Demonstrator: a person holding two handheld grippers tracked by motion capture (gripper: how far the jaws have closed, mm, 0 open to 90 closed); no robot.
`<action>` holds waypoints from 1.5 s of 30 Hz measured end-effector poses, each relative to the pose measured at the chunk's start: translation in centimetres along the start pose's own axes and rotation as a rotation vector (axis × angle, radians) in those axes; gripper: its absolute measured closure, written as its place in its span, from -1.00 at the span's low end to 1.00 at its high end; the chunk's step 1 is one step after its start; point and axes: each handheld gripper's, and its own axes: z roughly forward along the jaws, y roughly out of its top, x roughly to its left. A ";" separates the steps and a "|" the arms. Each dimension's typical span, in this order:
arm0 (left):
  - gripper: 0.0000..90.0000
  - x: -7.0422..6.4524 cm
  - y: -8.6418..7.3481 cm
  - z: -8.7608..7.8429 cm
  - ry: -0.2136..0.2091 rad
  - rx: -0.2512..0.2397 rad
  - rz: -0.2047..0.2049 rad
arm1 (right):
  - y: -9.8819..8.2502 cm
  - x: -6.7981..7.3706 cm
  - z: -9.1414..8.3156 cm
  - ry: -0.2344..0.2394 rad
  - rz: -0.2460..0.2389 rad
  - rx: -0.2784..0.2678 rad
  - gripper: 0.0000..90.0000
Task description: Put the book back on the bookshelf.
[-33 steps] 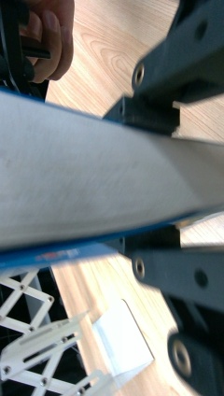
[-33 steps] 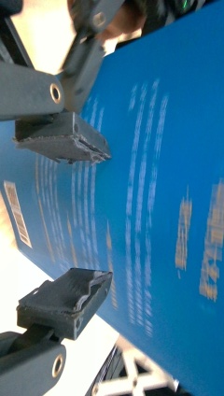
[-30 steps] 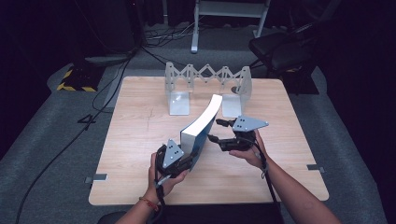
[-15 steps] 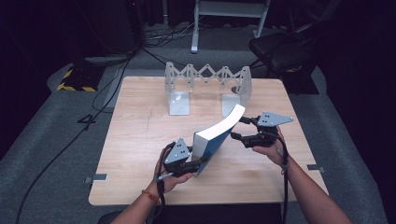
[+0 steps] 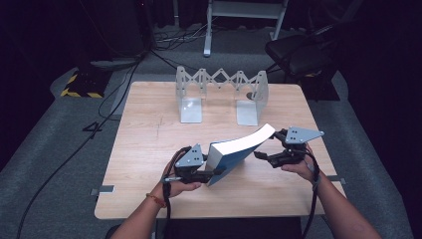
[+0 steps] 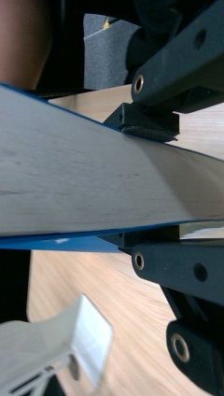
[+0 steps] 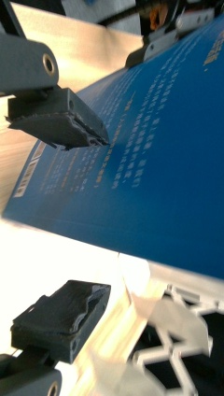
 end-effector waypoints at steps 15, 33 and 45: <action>0.16 -0.3 -0.4 -0.9 0.156 0.011 0.009 | 0.0 -0.8 2.7 0.108 -0.040 0.013 -0.25; -0.06 0.0 -0.9 -1.9 0.213 0.023 -0.040 | -0.6 1.0 -0.6 0.217 -0.098 0.030 0.28; -0.10 0.8 -0.4 -1.3 0.238 0.048 -0.002 | -0.6 1.2 0.8 0.220 -0.075 0.015 0.20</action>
